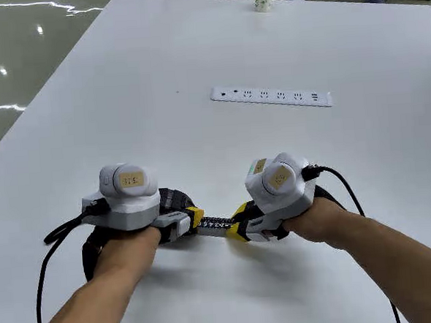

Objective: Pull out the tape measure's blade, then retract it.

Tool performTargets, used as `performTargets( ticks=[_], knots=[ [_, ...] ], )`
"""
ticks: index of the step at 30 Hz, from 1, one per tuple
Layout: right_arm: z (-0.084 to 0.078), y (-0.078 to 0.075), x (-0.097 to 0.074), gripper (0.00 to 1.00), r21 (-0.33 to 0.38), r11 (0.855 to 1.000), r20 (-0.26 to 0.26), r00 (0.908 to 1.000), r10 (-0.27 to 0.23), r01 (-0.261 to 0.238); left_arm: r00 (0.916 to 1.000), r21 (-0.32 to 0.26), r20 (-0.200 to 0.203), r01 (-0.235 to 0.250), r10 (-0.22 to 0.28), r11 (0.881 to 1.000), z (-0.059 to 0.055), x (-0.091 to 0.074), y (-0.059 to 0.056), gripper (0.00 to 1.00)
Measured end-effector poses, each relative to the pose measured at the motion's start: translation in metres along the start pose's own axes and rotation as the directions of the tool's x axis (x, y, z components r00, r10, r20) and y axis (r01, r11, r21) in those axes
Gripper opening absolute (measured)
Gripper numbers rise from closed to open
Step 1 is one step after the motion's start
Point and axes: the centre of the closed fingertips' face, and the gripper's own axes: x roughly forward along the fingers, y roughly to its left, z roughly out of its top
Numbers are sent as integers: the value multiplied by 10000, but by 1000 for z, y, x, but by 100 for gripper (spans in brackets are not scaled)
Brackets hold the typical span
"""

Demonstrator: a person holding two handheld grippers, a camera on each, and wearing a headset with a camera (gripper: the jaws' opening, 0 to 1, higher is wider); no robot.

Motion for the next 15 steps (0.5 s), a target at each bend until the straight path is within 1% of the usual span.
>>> performTargets(
  ticks=[15],
  knots=[
    [13, 3, 11, 10, -108, 9999, 220, 9997, 82, -79, 10000, -25, -10, 25, -25, 10000, 0, 0, 0, 58]
  ],
)
